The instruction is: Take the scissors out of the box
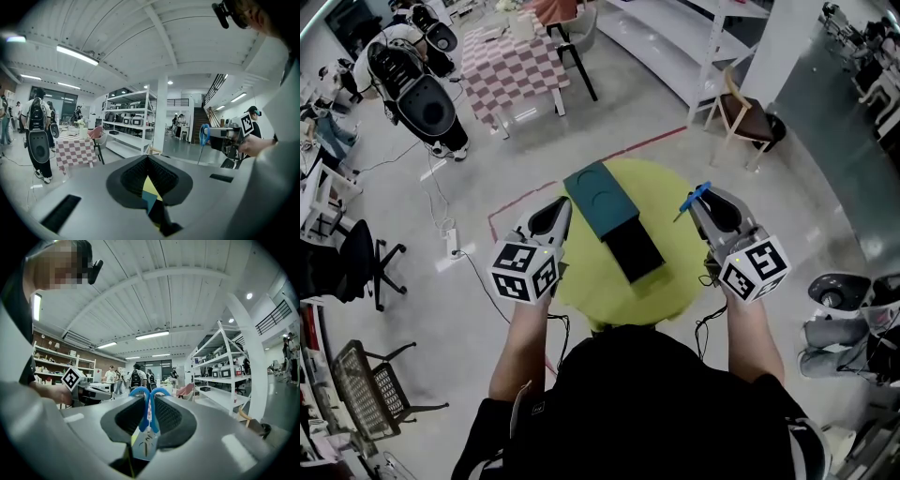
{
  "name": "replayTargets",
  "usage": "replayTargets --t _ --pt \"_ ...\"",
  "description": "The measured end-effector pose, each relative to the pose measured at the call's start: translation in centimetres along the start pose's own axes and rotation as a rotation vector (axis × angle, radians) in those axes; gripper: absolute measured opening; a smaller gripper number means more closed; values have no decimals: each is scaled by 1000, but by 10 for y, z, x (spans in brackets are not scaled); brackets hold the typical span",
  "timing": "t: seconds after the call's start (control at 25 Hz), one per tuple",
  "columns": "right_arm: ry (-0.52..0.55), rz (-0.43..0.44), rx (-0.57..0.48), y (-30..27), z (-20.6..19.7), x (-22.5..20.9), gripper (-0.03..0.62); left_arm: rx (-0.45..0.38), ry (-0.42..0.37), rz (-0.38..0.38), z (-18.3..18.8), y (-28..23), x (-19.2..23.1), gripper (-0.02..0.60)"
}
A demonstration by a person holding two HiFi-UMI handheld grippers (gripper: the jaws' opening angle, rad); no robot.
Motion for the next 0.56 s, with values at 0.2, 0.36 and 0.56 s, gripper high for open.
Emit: replayTargets --t 0.2,0.36,0.56 --pt "-6 7 5 -1 -3 3 83 1 4 -5 -2 1 1 6" --pt "-13 18 11 -3 -6 2 83 6 10 -4 -4 -1 1 6" --pt "-21 21 11 -4 -7 5 83 6 8 -7 -3 -2 0 6"
Point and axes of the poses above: the fingertips, and each gripper's own axes: y backward along the fingers, x to its left, z out of its top, the point moved 10 cm from there along y, backward along the fingers, and after that the axes turned 1 degree about z, right-handed, at the moved point
